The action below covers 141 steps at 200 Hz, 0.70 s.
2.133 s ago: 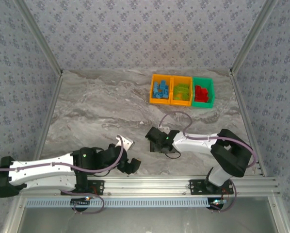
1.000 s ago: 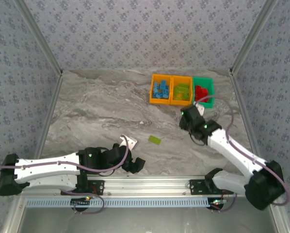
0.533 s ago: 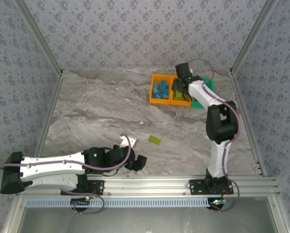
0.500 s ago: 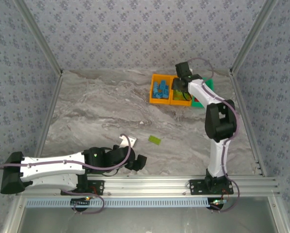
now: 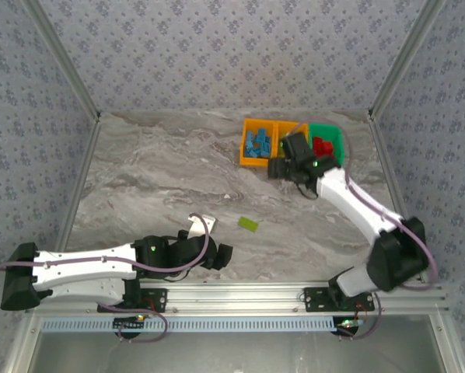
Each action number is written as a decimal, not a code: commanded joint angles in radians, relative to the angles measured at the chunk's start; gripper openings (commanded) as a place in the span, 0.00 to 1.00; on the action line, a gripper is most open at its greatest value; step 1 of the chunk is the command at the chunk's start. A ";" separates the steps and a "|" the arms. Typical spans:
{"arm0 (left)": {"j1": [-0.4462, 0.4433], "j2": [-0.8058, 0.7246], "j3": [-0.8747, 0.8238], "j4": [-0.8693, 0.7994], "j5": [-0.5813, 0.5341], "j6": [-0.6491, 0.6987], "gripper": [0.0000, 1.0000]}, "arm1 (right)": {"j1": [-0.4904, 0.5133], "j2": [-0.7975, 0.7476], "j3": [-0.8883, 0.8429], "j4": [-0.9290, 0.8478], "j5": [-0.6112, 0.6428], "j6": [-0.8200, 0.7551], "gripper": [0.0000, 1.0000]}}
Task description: Sort the legos into containers by color
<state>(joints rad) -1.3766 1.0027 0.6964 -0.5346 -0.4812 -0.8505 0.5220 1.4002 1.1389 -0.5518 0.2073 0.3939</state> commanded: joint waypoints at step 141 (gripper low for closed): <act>-0.004 -0.124 -0.080 -0.049 -0.039 0.012 0.99 | 0.330 0.371 -0.143 0.168 -0.131 -0.156 0.63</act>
<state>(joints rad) -1.3766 0.8879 0.6178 -0.5587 -0.5060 -0.8146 0.8558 1.6947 0.9463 -0.4324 0.0887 0.2459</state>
